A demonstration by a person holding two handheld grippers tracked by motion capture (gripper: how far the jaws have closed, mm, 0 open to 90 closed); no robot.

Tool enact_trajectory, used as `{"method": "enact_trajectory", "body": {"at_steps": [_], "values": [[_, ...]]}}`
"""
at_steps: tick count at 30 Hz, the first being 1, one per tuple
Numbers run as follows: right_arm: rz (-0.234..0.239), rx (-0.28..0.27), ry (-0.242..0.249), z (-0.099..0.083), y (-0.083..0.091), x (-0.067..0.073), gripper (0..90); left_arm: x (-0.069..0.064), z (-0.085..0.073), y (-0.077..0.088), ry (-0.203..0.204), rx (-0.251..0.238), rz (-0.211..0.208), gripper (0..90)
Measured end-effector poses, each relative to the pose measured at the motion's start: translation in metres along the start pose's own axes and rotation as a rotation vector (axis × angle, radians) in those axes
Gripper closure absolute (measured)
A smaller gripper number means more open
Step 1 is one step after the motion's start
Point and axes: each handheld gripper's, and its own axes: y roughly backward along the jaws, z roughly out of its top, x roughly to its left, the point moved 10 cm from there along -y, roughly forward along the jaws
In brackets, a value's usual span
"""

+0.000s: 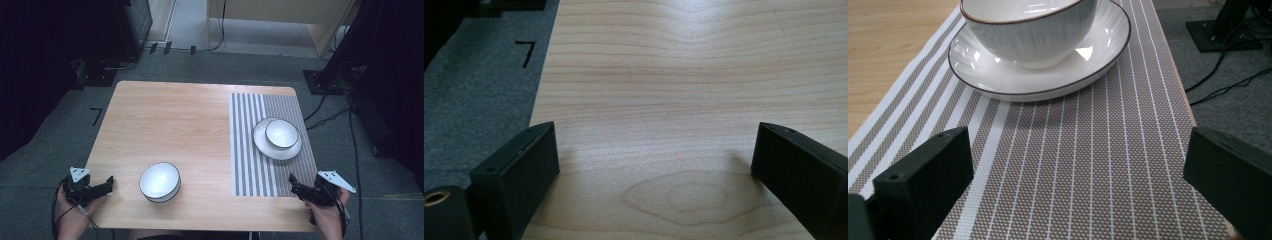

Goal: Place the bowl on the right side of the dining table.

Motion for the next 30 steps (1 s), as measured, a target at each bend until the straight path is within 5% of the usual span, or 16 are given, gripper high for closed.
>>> {"method": "enact_trajectory", "body": {"at_steps": [30], "values": [[-0.034, 0.079, 0.011, -0.033, -0.003, -0.025, 0.0, 0.0, 0.0, 0.0, 0.0, 0.0, 0.0, 4.7]]}}
